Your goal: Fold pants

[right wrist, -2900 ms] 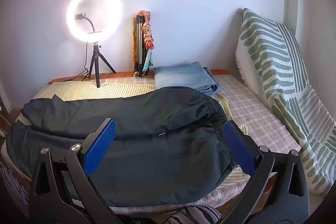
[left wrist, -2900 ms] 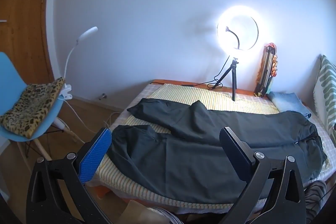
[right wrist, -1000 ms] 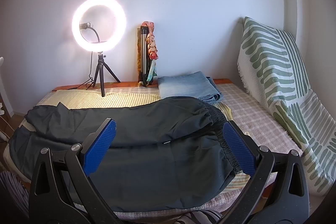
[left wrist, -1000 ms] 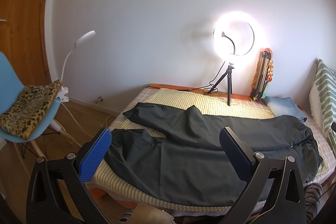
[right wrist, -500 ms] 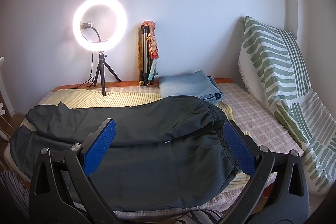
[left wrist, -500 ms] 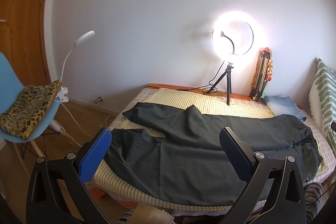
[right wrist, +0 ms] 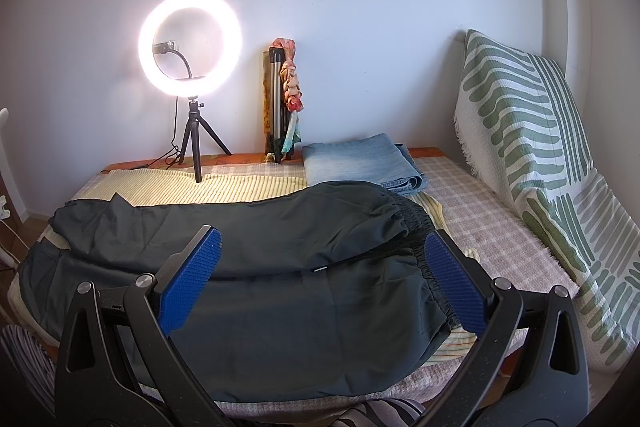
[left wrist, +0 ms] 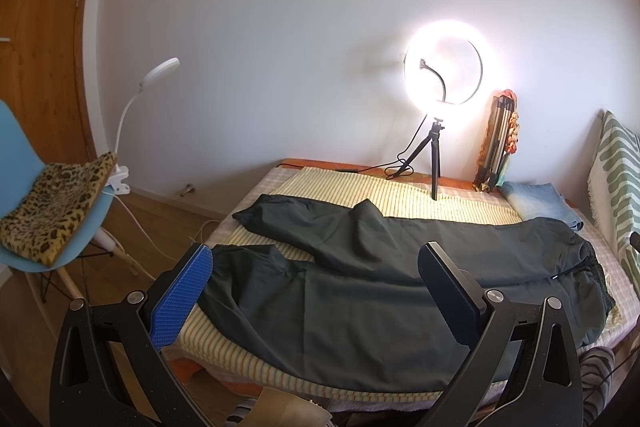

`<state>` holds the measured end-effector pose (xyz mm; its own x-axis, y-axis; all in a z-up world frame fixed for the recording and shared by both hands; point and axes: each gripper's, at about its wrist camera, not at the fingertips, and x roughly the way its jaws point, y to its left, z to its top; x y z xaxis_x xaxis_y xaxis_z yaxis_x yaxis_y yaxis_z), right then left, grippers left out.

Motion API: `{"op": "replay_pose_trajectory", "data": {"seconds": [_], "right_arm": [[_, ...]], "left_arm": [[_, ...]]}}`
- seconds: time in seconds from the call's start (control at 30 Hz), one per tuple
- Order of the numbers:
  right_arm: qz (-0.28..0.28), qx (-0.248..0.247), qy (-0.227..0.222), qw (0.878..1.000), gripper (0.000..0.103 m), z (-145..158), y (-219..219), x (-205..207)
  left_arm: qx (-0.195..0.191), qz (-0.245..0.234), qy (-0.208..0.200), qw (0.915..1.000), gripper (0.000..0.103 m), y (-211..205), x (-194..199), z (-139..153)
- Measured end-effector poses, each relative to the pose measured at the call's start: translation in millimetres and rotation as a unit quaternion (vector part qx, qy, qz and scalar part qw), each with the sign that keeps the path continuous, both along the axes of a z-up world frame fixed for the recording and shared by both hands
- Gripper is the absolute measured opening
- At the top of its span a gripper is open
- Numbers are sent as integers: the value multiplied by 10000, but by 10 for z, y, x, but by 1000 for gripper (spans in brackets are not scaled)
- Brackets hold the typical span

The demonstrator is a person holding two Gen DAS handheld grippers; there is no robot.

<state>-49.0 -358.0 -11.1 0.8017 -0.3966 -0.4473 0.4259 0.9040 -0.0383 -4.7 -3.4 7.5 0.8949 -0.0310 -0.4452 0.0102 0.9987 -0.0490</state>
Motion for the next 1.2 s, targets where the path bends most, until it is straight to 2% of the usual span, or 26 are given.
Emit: {"op": "replay_pose_trajectory", "data": {"seconds": [0.4,0.63,0.9,0.97,1.03,1.2], "right_arm": [[119,58,127,9998,103,-84,50,128],[341,163,213,9991,103,-70,69,355],[860,196,443,9951,103,-83,240,878],[979,219,486,9938,103,-95,284,1011],[1136,217,534,9918,103,-128,338,1120],[1711,-82,734,9825,103,-237,573,1442]], "left_arm": [[43,154,204,9997,102,103,134,-97],[-85,427,648,9970,102,482,345,-247],[-93,699,1125,9912,102,1022,683,-533],[-237,711,1240,9894,98,1184,809,-634],[-331,774,1387,9868,89,1322,926,-743],[-627,822,1778,9786,80,1607,1278,-1011]]}}
